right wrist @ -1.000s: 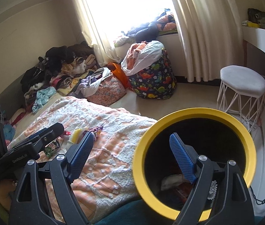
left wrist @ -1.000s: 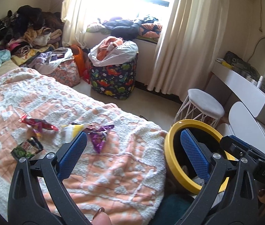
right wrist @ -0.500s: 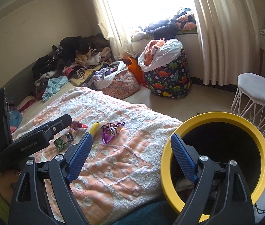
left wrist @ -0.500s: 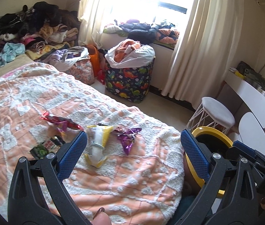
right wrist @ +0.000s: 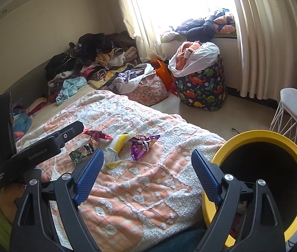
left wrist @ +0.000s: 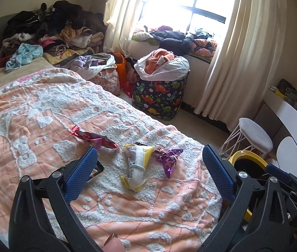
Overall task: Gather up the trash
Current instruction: 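Move both tools back from the bin over the remaining trash on the bed, then grasp the green snack packet with the left gripper while the right gripper grasps the white-and-yellow plastic bag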
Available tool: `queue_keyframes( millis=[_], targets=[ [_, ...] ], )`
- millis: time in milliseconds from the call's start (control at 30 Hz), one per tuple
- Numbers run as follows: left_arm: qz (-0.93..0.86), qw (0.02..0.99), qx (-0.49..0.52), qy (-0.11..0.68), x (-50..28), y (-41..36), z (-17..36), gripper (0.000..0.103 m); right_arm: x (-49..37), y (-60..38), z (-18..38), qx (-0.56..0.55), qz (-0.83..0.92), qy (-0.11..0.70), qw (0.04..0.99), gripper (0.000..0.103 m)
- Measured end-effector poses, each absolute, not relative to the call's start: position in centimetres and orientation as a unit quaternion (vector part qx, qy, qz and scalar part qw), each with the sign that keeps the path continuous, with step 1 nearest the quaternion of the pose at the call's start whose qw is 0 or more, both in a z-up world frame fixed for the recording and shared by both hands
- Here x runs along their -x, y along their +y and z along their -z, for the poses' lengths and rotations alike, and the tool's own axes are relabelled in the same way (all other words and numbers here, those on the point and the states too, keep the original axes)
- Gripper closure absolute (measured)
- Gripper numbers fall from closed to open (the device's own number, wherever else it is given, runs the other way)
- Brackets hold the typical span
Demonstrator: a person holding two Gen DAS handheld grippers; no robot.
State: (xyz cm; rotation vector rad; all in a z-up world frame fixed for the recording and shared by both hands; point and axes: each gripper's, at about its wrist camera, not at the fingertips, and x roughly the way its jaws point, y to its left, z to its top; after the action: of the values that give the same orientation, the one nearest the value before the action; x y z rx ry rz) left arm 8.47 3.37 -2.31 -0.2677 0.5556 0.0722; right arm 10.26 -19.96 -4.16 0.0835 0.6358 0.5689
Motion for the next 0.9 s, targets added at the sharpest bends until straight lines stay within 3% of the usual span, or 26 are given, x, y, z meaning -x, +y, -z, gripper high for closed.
queue_keyframes(
  millis=[900],
  targets=[
    [-0.135, 0.914, 0.216, 0.316, -7.4, 15.3, 8.3, 0.011, -14.2, -8.6, 8.3, 0.017, -0.353, 0.366, 0.861, 0.024]
  ],
)
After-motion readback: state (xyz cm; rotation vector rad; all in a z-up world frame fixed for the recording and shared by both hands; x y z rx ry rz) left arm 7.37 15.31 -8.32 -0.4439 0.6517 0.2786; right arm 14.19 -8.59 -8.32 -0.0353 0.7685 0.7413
